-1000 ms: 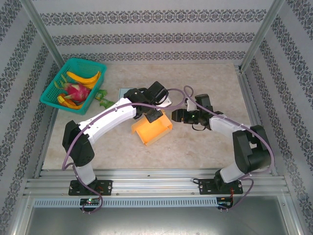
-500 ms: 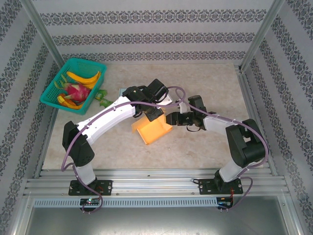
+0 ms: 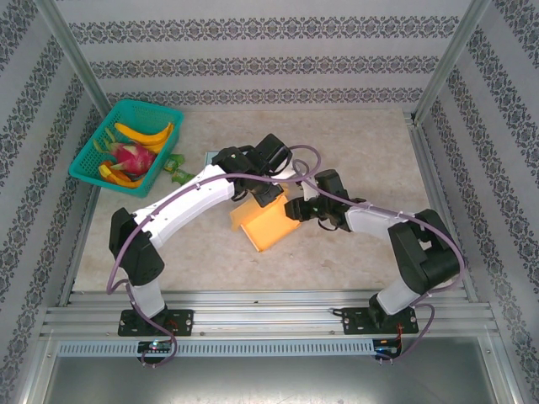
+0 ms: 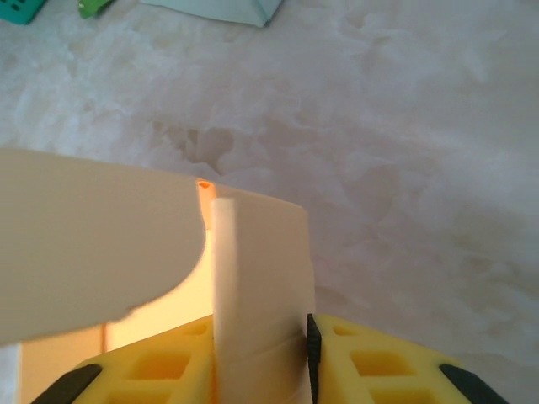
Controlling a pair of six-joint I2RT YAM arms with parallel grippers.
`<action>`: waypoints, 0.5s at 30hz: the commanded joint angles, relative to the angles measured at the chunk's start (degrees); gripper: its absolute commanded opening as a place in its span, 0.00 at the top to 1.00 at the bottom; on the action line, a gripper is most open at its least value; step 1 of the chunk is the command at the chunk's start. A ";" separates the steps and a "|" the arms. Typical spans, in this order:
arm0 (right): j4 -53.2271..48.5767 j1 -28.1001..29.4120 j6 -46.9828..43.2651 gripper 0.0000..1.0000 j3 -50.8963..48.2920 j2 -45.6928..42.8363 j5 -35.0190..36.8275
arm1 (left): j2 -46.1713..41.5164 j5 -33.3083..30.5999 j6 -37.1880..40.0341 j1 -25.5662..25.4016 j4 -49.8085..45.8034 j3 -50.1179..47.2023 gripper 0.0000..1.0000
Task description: Fold the paper box
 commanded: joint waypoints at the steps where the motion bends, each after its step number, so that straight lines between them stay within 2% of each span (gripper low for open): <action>1: 0.81 0.27 -3.81 0.77 -3.05 -3.08 9.82 | 0.73 -0.65 -2.43 2.33 0.80 2.92 0.83; 6: 2.06 3.03 -7.66 0.80 -4.82 -5.37 19.34 | 1.07 4.98 -4.66 7.64 1.27 3.22 0.78; 11: 3.46 4.75 -8.38 0.84 -5.92 -5.73 25.78 | 1.85 4.38 -8.13 10.11 2.65 2.11 0.76; 13: 2.78 4.59 -7.73 0.85 -5.68 -5.36 26.32 | -0.33 4.54 -10.96 10.48 6.11 -1.79 0.75; 15: 1.54 4.49 -6.74 0.88 -5.10 -4.91 27.21 | -4.42 4.13 -15.15 10.48 10.69 -7.51 0.68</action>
